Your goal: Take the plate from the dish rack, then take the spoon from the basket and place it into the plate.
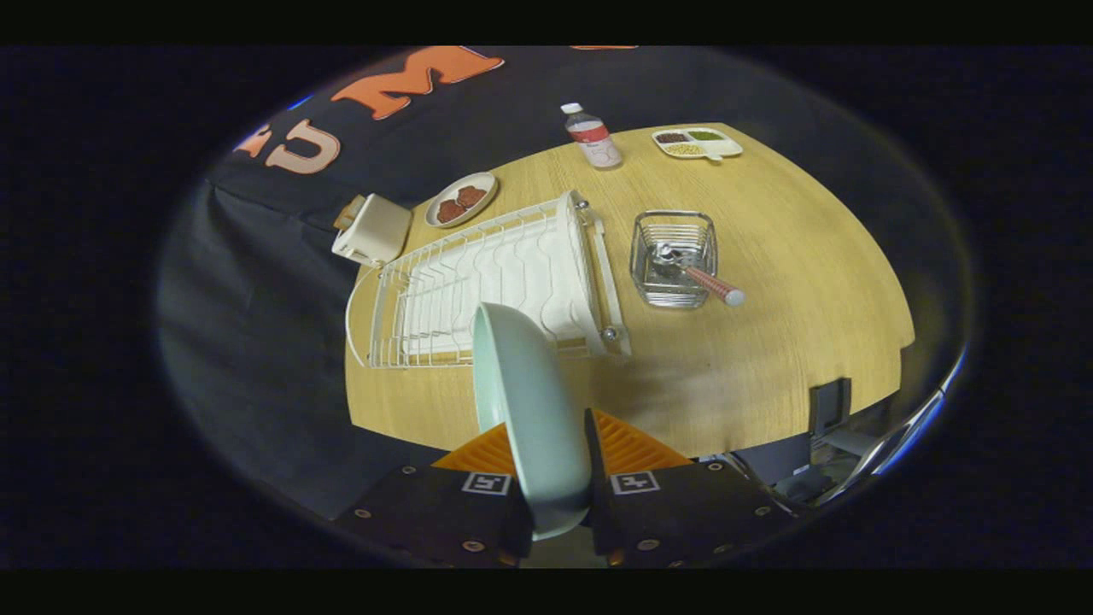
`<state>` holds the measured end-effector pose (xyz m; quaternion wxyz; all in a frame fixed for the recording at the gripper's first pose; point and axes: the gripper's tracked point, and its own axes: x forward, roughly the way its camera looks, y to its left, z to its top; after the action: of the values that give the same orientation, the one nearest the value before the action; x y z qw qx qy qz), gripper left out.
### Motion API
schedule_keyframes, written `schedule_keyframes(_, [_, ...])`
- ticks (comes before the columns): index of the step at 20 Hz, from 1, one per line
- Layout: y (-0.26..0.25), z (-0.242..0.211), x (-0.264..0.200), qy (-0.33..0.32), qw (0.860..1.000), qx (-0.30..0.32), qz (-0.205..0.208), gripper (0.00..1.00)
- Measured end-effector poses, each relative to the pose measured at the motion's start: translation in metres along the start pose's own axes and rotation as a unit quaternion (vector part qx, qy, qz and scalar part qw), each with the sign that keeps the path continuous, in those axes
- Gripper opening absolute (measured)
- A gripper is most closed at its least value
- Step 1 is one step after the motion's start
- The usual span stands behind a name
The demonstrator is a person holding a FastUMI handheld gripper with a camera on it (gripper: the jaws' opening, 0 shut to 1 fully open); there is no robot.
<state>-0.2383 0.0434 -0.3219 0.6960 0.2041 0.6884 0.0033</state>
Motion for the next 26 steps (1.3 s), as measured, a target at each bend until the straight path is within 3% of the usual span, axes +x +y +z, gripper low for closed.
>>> schedule_keyframes(14, [-0.007,-0.050,0.064,0.024,0.996,0.058,0.059,0.28])
schedule_keyframes(20, [0.009,-0.060,0.085,0.017,0.993,0.074,0.092,0.35])
schedule_keyframes(26, [-0.015,-0.057,0.106,-0.006,0.995,0.089,0.054,0.29])
